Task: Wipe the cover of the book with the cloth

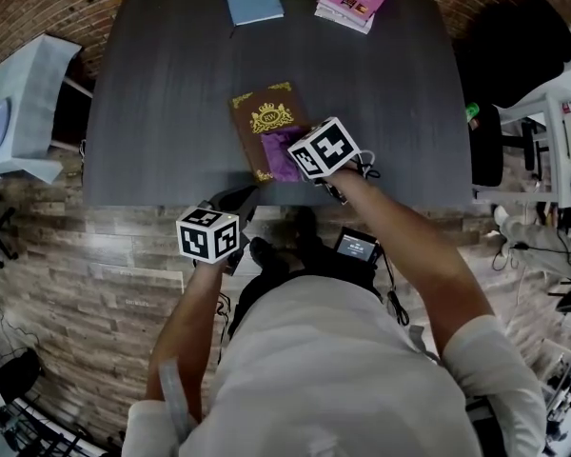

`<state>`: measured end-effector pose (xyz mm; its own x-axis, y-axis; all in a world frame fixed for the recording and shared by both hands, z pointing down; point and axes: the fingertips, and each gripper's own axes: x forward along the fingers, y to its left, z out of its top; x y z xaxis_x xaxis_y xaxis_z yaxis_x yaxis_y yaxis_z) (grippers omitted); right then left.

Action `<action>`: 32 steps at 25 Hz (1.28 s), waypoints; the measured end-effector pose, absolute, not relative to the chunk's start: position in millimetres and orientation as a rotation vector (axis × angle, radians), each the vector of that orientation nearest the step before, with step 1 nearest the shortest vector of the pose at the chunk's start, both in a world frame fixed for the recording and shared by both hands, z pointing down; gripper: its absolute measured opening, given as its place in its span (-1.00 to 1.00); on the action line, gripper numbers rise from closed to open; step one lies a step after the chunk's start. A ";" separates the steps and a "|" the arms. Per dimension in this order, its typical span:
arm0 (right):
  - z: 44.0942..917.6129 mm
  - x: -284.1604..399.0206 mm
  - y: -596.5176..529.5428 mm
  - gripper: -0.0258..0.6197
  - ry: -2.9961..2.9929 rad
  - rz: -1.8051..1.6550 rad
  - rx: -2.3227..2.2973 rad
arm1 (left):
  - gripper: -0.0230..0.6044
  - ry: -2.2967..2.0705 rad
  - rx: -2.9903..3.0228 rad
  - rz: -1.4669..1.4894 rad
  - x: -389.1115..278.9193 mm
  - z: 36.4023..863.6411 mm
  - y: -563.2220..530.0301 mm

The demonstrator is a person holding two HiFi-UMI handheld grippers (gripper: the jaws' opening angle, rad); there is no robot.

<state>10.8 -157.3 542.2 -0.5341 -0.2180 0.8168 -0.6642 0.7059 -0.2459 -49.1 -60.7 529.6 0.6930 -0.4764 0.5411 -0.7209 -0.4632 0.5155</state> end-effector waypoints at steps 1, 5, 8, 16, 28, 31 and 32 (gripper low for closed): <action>542.1 14.7 -158.3 -0.69 -2.098 0.696 0.675 | -0.90 -0.906 2.151 0.418 -46.4 529.6 -61.7; 542.7 29.2 -161.5 -0.68 -2.091 0.697 0.697 | -0.90 -0.881 2.163 0.427 -36.2 529.4 -65.3; 542.3 40.1 -163.6 -0.68 -2.083 0.696 0.716 | -0.90 -0.866 2.171 0.434 -29.5 527.9 -68.0; 540.2 72.5 -171.8 -0.68 -2.056 0.679 0.778 | -0.90 -0.844 2.184 0.436 -16.5 524.5 -73.8; 533.9 107.2 -179.1 -0.68 -2.023 0.615 0.849 | -0.90 -0.827 2.199 0.426 -4.1 519.3 -77.5; 531.2 118.8 -182.3 -0.68 -2.015 0.613 0.882 | -0.90 -0.826 2.200 0.423 -2.5 518.5 -78.7; 530.3 122.2 -183.0 -0.68 -2.015 0.615 0.891 | -0.90 -0.825 2.200 0.422 -2.1 518.3 -78.7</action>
<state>122.2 -183.0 530.3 -0.4054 -0.3658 0.8378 -0.7711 0.6290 -0.0985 -2.1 -78.7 518.3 0.7393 -0.4296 0.5185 -0.6719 -0.5223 0.5252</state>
